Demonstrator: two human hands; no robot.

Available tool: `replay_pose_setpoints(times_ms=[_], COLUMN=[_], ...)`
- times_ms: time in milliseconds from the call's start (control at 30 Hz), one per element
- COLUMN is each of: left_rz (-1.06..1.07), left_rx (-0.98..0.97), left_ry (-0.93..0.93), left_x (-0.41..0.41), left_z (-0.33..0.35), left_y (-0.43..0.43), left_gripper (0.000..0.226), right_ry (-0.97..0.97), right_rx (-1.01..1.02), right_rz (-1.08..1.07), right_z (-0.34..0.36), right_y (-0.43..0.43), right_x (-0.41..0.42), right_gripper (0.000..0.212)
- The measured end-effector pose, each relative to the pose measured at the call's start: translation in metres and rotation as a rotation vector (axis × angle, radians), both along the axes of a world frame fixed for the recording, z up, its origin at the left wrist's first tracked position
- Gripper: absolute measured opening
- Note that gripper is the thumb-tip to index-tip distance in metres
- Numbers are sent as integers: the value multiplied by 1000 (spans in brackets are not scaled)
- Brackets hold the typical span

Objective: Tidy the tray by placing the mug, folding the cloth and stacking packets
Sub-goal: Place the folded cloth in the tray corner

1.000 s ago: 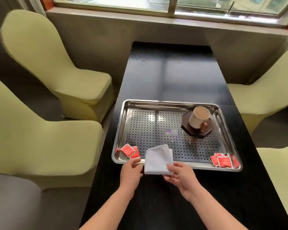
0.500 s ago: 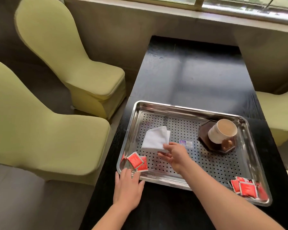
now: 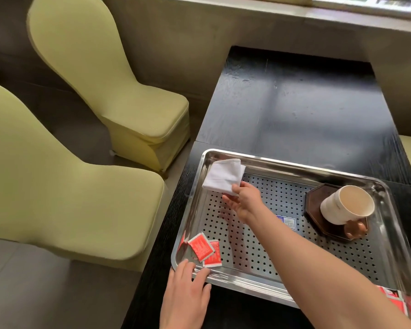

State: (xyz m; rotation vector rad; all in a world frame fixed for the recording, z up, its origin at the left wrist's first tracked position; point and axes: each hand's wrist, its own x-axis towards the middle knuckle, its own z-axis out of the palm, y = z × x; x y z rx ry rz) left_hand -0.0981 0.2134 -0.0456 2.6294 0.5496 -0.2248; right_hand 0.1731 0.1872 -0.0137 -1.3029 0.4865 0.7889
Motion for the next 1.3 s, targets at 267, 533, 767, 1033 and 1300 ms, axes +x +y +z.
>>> replay_pose_setpoints(times_ms=[267,533,767,1033,1300], left_rz=[49,213,781,539,821], left_rx=[28,-136,-367,-96,-377], left_ry=[8,-56,-324,-75,-96], left_x=[-3,7,9,6,22], left_z=[-4,11,27,24,15], left_y=[-2,-3,1,4,-15], left_gripper=[38,32,25,52,61], right_ry=[-161,-162,-142,-9,168], right_rx=[-244,-225,-270,-384,-90], right_rz=[220,227,45,-454,-594], right_z=[-19,-3,12,6,-3], right_y=[-9,-111,-243,-334,-326], right_x=[-5,-57,-136,-161,-140], right_gripper=[27,28,21,21,17])
